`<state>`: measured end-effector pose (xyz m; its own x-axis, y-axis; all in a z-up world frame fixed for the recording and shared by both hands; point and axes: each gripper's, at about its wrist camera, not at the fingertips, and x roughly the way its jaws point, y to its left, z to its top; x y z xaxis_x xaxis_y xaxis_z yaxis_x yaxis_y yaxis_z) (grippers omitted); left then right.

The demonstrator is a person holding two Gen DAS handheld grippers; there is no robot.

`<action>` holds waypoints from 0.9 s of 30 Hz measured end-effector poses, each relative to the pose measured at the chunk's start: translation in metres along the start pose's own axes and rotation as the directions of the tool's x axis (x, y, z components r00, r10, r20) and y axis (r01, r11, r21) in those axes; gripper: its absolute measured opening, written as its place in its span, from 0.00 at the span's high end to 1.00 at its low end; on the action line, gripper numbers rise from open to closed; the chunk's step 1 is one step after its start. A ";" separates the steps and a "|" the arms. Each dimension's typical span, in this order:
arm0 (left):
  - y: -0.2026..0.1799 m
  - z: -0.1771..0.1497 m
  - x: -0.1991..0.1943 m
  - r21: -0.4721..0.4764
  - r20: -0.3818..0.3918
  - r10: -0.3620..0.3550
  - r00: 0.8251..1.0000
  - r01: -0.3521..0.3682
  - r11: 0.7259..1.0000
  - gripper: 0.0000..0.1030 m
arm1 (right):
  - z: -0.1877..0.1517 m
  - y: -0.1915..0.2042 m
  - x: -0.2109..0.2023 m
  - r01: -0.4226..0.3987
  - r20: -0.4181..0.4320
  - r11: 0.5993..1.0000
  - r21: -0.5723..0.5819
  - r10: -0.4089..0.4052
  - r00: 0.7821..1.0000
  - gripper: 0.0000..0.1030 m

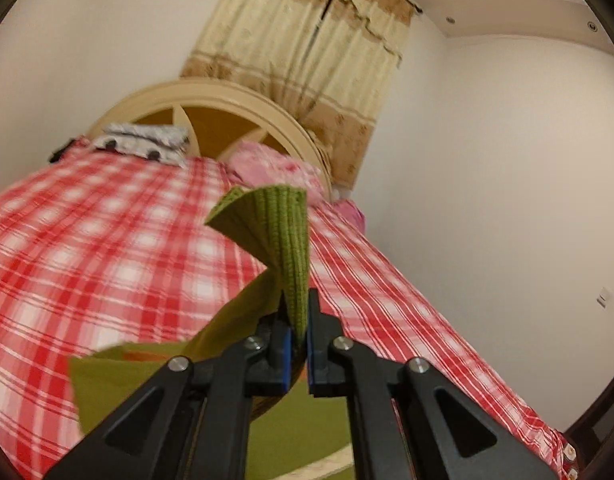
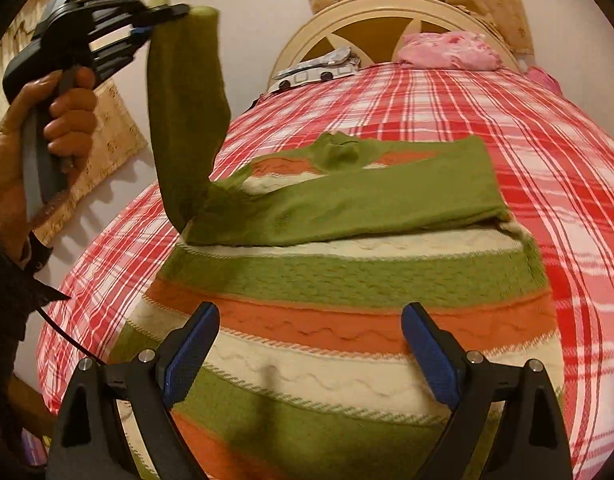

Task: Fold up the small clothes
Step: 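Lift the held sleeve and fold it across the sweater body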

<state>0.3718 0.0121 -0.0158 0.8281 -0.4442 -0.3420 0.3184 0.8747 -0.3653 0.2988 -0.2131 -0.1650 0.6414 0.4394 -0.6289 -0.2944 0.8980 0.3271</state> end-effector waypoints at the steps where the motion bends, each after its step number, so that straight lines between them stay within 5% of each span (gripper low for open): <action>1: -0.006 -0.009 0.011 0.005 -0.020 -0.006 1.000 0.007 1.000 0.95 | -0.002 -0.002 0.001 0.001 -0.004 1.000 0.006 -0.001 1.000 0.10; 13: -0.056 -0.073 0.089 0.113 -0.216 0.000 0.976 0.025 0.993 0.95 | -0.023 -0.016 0.008 0.001 -0.014 0.999 0.041 -0.001 1.000 0.10; 21: -0.057 -0.076 0.078 0.143 -0.263 -0.004 0.965 0.043 0.989 0.92 | -0.025 -0.023 0.008 -0.030 -0.005 0.997 0.069 0.030 1.000 0.10; 22: -0.055 -0.077 0.076 0.150 -0.264 0.009 0.965 0.032 0.988 0.87 | -0.025 -0.024 0.008 -0.034 -0.004 0.997 0.072 0.034 0.999 0.10; 24: -0.047 -0.079 0.068 0.152 -0.268 0.035 0.963 0.006 0.988 0.52 | -0.026 -0.026 0.008 -0.046 0.000 0.996 0.082 0.046 0.999 0.10; 26: -0.033 -0.080 0.050 0.168 -0.222 0.091 0.971 -0.054 0.984 0.32 | -0.026 -0.029 0.008 -0.059 0.003 0.994 0.095 0.059 0.998 0.10; 27: -0.026 -0.080 0.043 0.184 -0.205 0.108 0.973 -0.070 0.980 0.31 | -0.026 -0.029 0.008 -0.063 0.004 0.993 0.098 0.063 0.998 0.10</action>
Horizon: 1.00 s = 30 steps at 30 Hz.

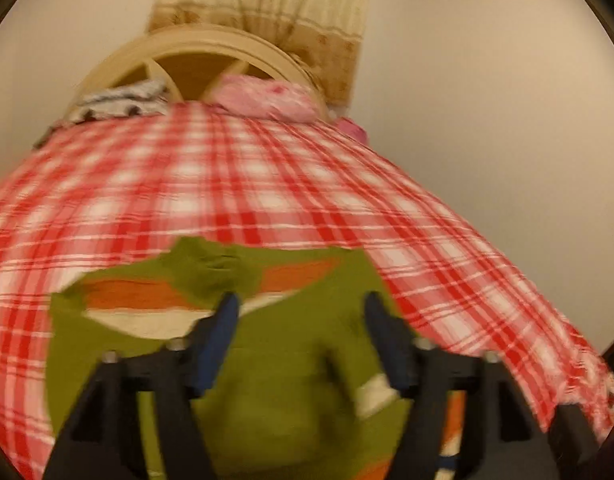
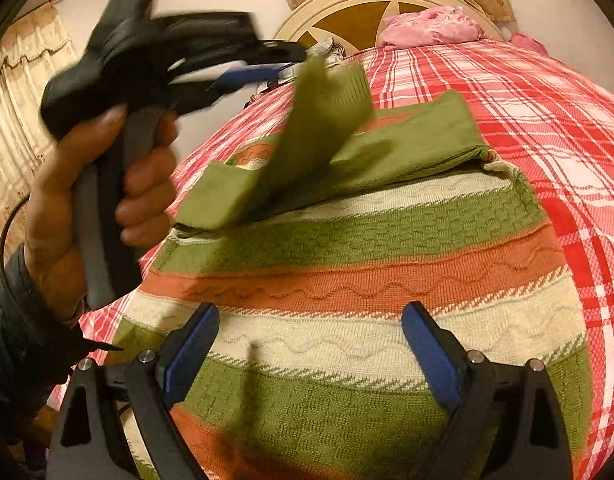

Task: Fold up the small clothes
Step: 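Lift the held sleeve and fold it across the sweater body, then open the left gripper to release the sleeve while the right gripper flattens the cuff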

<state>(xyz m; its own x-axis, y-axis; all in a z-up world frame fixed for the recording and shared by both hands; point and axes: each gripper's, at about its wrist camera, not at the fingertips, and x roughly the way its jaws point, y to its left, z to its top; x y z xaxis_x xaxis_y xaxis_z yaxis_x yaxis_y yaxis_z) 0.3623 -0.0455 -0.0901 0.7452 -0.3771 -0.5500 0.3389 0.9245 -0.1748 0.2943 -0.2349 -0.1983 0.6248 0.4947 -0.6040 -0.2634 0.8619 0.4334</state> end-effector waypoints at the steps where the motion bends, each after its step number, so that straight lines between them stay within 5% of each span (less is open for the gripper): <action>1: 0.005 -0.003 -0.004 0.015 0.001 0.017 1.000 -0.017 1.000 0.31 | 0.000 -0.001 0.000 -0.005 0.002 1.000 0.004 0.005 1.000 0.10; 6: 0.042 -0.023 -0.020 0.055 -0.021 0.181 0.983 -0.179 0.982 0.29 | 0.000 -0.005 -0.001 -0.028 0.016 0.999 0.026 0.027 1.000 0.09; 10: 0.088 -0.049 -0.020 0.076 -0.077 0.384 0.920 -0.378 0.923 0.27 | -0.001 -0.002 -0.002 -0.021 0.016 1.000 0.022 0.021 1.000 0.10; 15: 0.137 -0.081 -0.009 0.026 -0.229 0.460 0.858 -0.467 0.884 0.27 | -0.002 0.004 -0.001 0.016 0.003 1.000 -0.005 -0.016 1.000 0.10; 17: 0.146 -0.092 -0.010 -0.020 -0.250 0.424 0.870 -0.442 0.897 0.26 | -0.002 0.009 0.000 0.042 -0.006 0.999 -0.025 -0.042 0.999 0.10; 22: 0.143 -0.079 -0.031 -0.062 -0.143 0.404 0.904 -0.415 0.908 0.25 | 0.012 0.019 0.000 0.119 -0.058 0.986 -0.121 -0.126 0.990 0.10; 27: 0.159 -0.055 -0.018 -0.099 -0.104 0.428 0.898 -0.437 0.894 0.18 | 0.066 -0.008 -0.009 0.167 0.013 0.986 -0.028 -0.167 0.986 0.10; 30: 0.170 -0.054 0.001 -0.084 -0.145 0.479 0.866 -0.494 0.866 0.18 | 0.097 -0.026 0.004 0.222 0.003 0.975 0.006 -0.222 0.975 0.10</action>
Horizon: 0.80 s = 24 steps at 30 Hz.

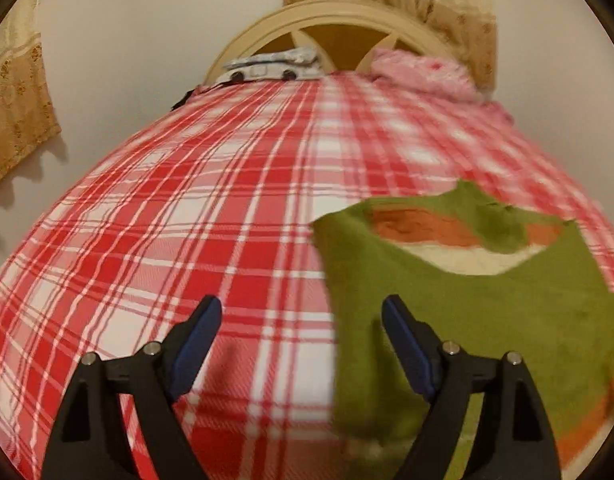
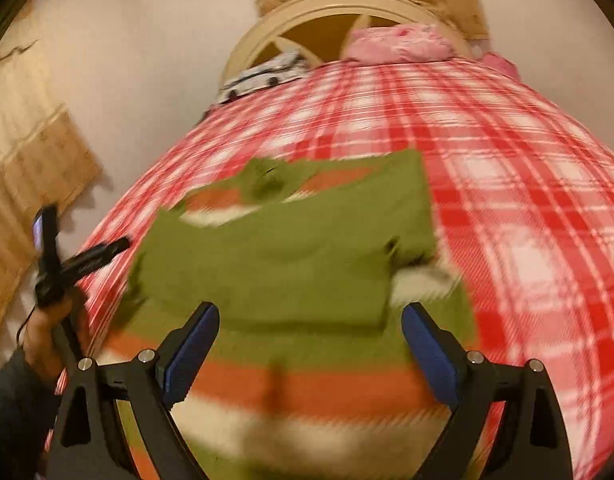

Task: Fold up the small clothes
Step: 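Open the left gripper to release the sleeve while the right gripper flattens the cuff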

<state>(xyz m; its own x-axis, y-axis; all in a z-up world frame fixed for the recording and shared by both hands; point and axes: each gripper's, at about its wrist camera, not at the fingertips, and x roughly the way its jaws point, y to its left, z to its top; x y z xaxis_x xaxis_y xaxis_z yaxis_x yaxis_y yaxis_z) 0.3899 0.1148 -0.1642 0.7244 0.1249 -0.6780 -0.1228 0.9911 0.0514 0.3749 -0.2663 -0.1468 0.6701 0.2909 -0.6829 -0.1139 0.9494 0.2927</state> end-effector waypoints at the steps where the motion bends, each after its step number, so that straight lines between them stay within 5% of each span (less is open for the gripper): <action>1: 0.001 -0.001 0.007 0.005 -0.015 0.021 1.000 -0.021 1.000 0.18 | 0.008 -0.002 0.009 0.009 -0.012 1.000 -0.003 -0.009 1.000 0.10; 3: 0.006 -0.006 0.019 0.009 -0.049 0.063 0.997 -0.063 0.998 0.18 | 0.015 -0.005 0.027 0.019 -0.053 1.000 -0.008 -0.019 0.998 0.12; 5: 0.012 -0.012 0.027 -0.017 -0.081 0.043 0.996 -0.045 0.999 0.17 | 0.015 -0.003 0.048 0.066 -0.122 0.996 -0.057 -0.073 0.990 0.49; 7: 0.019 -0.013 0.028 -0.045 -0.090 0.016 0.996 -0.021 0.999 0.17 | 0.011 -0.006 0.066 0.097 -0.172 0.993 -0.072 -0.108 0.979 0.59; 14: 0.025 -0.024 -0.003 -0.091 -0.071 -0.034 0.997 0.027 0.996 0.16 | 0.013 -0.018 0.054 0.224 -0.119 0.973 -0.047 -0.229 0.966 0.59; 17: 0.015 -0.039 -0.020 -0.062 -0.060 -0.047 0.997 0.043 0.997 0.15 | 0.009 0.003 0.038 0.139 -0.055 0.984 -0.109 -0.146 0.988 0.59; 21: 0.000 -0.051 -0.021 -0.022 -0.093 -0.064 0.994 0.062 0.998 0.15 | -0.001 0.030 0.052 0.019 -0.124 0.983 -0.184 -0.043 0.991 0.45; 24: -0.003 -0.052 -0.022 0.003 -0.101 -0.043 0.994 0.044 0.999 0.10 | -0.011 0.032 0.065 0.052 -0.157 0.981 -0.189 -0.083 0.984 0.45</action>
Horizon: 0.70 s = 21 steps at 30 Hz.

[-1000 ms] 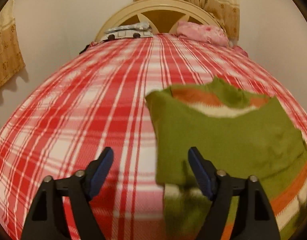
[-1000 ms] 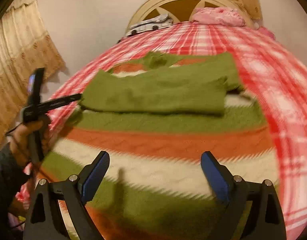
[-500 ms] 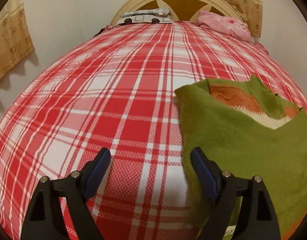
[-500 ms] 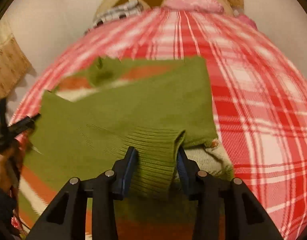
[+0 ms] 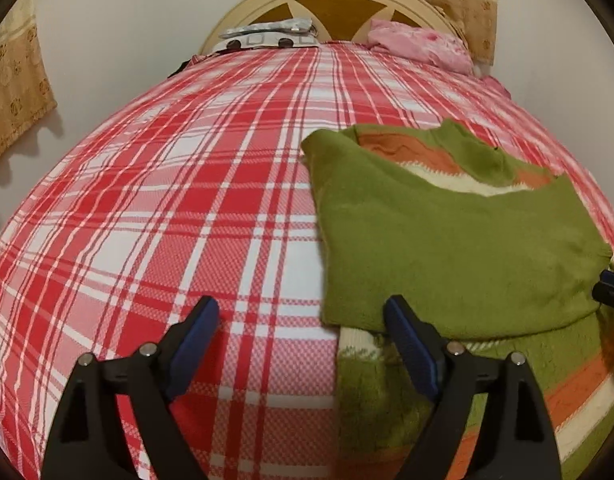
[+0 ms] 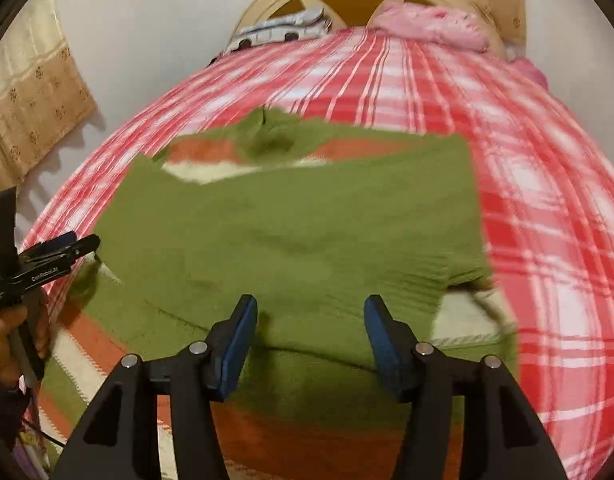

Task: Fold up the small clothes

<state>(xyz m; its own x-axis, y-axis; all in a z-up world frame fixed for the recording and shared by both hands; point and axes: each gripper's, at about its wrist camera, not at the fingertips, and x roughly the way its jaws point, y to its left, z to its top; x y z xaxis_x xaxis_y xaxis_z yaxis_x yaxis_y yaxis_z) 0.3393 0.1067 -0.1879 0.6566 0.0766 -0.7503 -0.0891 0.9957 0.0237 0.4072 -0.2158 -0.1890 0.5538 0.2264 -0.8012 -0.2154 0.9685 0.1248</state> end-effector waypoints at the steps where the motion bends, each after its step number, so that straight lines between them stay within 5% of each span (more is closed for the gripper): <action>1: -0.001 -0.001 0.001 0.009 -0.005 0.011 1.000 -0.011 1.000 0.09 | -0.004 -0.002 0.001 -0.001 0.007 1.000 0.006 0.001 1.000 0.44; 11: -0.008 -0.012 -0.011 0.047 0.016 0.024 1.000 -0.025 0.999 0.08 | -0.019 -0.006 -0.021 -0.007 0.055 1.000 0.030 0.005 0.998 0.44; 15: -0.015 -0.015 -0.010 0.081 0.008 0.032 0.999 -0.033 0.996 0.08 | -0.028 0.007 -0.012 0.055 0.040 0.995 -0.078 -0.052 0.998 0.42; 21: -0.015 -0.019 -0.019 0.079 0.011 0.021 1.000 -0.022 0.997 0.08 | -0.030 0.007 -0.018 0.049 0.050 0.996 -0.070 -0.045 0.998 0.37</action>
<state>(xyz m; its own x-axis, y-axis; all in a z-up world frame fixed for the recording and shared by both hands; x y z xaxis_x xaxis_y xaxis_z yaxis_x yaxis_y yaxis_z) 0.3145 0.0899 -0.1866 0.6630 0.0978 -0.7422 -0.0435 0.9948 0.0922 0.3717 -0.2159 -0.1908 0.6029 0.1873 -0.7755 -0.2439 0.9688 0.0444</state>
